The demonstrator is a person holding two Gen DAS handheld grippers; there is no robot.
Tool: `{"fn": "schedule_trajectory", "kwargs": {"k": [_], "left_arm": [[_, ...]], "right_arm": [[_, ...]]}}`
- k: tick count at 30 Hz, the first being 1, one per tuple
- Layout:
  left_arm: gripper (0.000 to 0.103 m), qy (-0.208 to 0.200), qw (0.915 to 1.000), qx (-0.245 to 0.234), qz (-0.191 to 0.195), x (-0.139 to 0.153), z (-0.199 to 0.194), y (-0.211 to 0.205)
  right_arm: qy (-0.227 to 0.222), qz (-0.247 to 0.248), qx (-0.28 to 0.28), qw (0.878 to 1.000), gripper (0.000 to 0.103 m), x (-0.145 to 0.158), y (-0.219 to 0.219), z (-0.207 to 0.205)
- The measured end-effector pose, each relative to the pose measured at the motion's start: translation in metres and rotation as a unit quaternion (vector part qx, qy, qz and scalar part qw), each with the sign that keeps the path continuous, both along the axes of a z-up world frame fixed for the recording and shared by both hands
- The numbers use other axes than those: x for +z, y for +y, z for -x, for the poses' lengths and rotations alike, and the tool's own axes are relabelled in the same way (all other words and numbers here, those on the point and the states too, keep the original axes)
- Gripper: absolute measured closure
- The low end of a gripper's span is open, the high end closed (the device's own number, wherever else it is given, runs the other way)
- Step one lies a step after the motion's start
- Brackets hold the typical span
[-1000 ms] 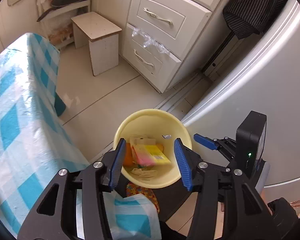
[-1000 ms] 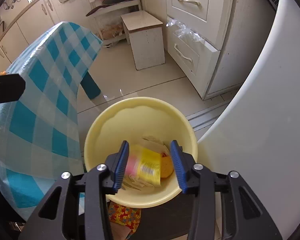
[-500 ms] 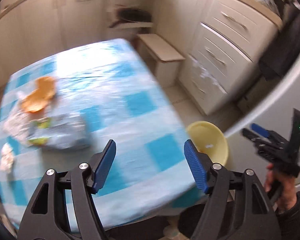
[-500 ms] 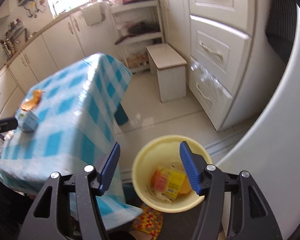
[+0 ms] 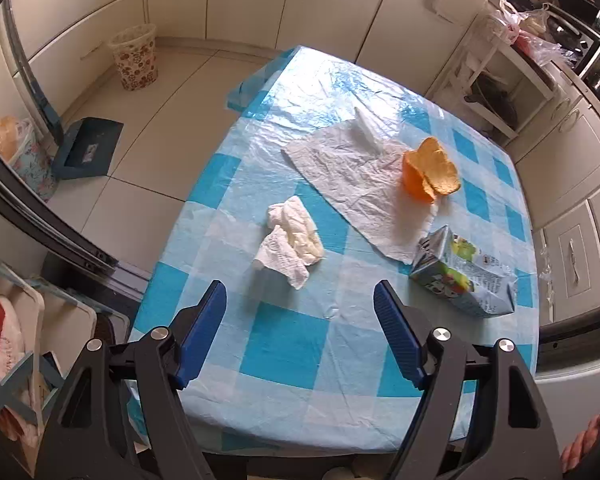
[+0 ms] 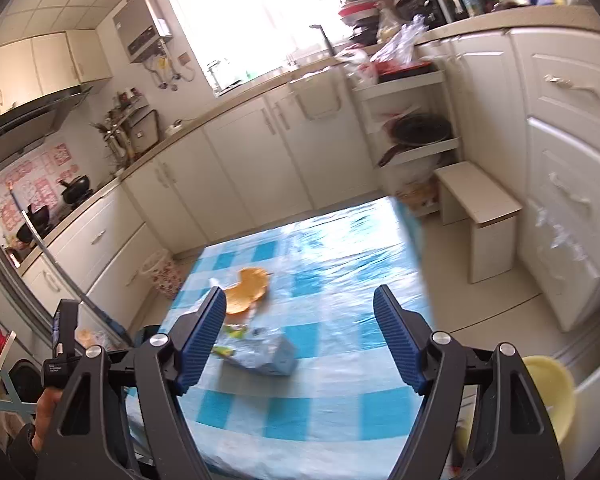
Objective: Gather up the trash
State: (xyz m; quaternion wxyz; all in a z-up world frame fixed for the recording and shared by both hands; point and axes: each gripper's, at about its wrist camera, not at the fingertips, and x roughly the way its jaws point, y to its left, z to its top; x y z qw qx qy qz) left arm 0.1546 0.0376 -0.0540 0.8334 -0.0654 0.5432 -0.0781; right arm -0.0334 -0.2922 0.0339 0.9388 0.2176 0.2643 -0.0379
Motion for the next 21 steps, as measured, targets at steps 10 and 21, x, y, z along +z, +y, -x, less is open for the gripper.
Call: {"fn": "schedule_trajectory", "kwargs": {"k": [10,21], "left_arm": [[0.03,-0.013,0.9985,-0.01,-0.052,-0.004,-0.005,0.0],[0.026,-0.058,0.9934,-0.022,-0.097,0.008,0.008,-0.014]], "right_arm": [[0.055,0.064,0.045,0.995,0.03,-0.025,0.05,-0.039],[0.074,0.066,0.057,0.993,0.03,-0.036,0.052,-0.043]]}}
